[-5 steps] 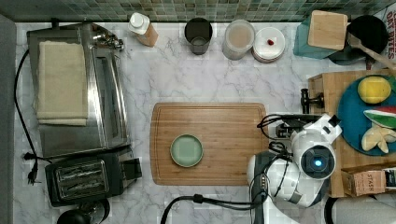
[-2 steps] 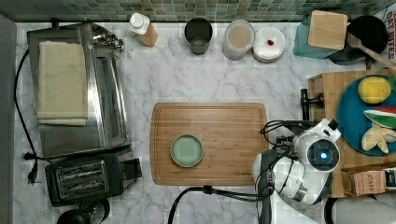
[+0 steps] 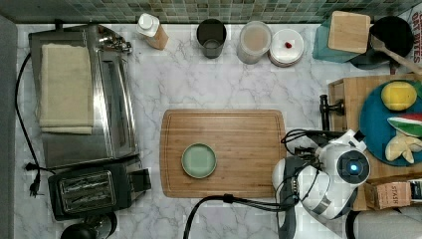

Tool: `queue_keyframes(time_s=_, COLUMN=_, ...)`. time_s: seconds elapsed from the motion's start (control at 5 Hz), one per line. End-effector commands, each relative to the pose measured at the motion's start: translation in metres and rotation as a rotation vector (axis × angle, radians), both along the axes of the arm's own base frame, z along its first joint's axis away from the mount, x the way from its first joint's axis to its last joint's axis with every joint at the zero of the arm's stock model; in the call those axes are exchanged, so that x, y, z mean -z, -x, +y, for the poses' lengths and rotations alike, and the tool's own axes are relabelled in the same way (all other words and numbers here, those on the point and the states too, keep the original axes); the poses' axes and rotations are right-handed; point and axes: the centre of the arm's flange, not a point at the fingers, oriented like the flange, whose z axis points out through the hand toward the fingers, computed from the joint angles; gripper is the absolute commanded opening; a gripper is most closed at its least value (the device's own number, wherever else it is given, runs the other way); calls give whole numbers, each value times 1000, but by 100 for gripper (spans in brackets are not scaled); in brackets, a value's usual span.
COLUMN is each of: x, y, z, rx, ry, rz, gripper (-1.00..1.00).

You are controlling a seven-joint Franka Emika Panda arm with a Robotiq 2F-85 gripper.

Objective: Open the drawer.

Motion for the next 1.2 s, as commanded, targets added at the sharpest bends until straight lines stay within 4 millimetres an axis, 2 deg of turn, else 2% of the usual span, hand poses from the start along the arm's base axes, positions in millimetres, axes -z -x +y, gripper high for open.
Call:
queue_keyframes(time_s=0.2, x=-19, y=-39, z=131, rx=-163, ry=-55, rz=-14, gripper=100)
queue_keyframes(time_s=0.6, x=-25, y=-26, z=217, rx=-202, ry=-61, rz=-36, gripper=100)
queue_keyframes(time_s=1.0, x=-30, y=-25, z=274, rx=-244, ry=-111, rz=-29, gripper=100)
queue_keyframes(time_s=1.2, x=-26, y=-25, z=290, rx=-242, ry=-100, rz=-69, gripper=100)
